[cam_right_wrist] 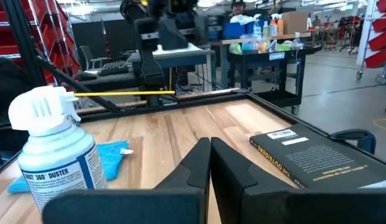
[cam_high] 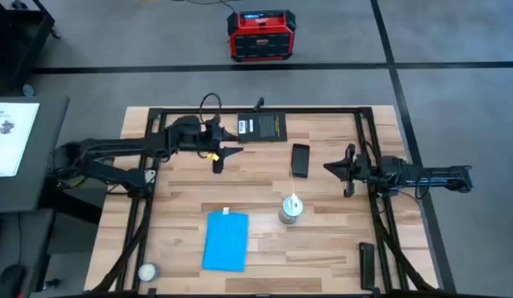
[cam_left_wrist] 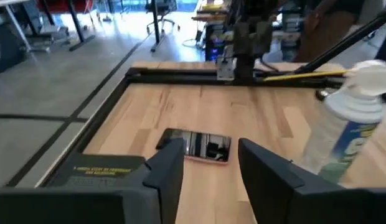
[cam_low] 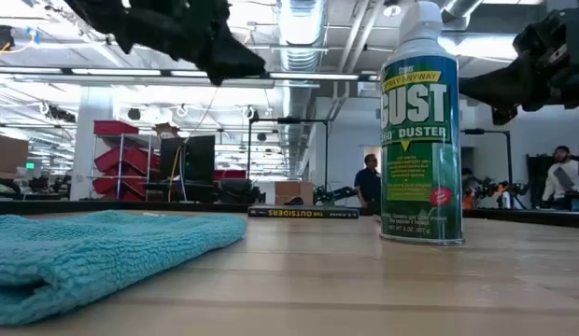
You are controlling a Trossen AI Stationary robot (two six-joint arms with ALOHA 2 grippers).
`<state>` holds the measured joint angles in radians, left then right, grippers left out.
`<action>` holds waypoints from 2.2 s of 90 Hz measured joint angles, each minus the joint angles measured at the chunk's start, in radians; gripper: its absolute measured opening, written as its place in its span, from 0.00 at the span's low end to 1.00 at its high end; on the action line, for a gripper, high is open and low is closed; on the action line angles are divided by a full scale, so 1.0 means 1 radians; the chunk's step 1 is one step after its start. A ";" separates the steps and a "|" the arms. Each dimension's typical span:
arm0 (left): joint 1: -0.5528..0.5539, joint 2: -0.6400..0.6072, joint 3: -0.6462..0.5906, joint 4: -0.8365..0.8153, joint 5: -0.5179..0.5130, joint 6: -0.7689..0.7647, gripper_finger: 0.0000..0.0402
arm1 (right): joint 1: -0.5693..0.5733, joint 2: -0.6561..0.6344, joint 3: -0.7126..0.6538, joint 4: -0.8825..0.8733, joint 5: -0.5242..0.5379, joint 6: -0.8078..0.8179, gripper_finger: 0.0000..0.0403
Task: Apply microfiber cloth
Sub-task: Spray the front of the cellphone with the spray bottle
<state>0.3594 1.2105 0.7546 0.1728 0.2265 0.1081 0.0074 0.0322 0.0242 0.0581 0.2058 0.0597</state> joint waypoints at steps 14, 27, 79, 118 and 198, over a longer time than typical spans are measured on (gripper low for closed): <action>0.046 0.117 0.083 -0.014 0.078 -0.028 0.33 | 0.000 0.000 0.014 0.000 0.000 -0.019 0.00; 0.060 0.239 0.210 -0.082 0.137 -0.057 0.34 | 0.000 0.000 0.044 -0.002 0.000 -0.055 0.00; 0.074 0.572 0.633 -0.400 0.215 0.124 0.36 | -0.006 0.000 0.148 -0.170 0.002 -0.098 0.00; 0.088 0.776 0.780 -0.445 0.265 0.183 0.33 | -0.044 0.000 0.157 -0.216 0.006 -0.094 0.00; 0.044 0.872 0.863 -0.413 0.297 0.349 0.11 | -0.050 0.000 0.157 -0.259 0.037 -0.121 0.00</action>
<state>0.4038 2.0823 1.6176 -0.2398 0.5236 0.4572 -0.0422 0.0322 0.1810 -0.2007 0.2430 -0.0609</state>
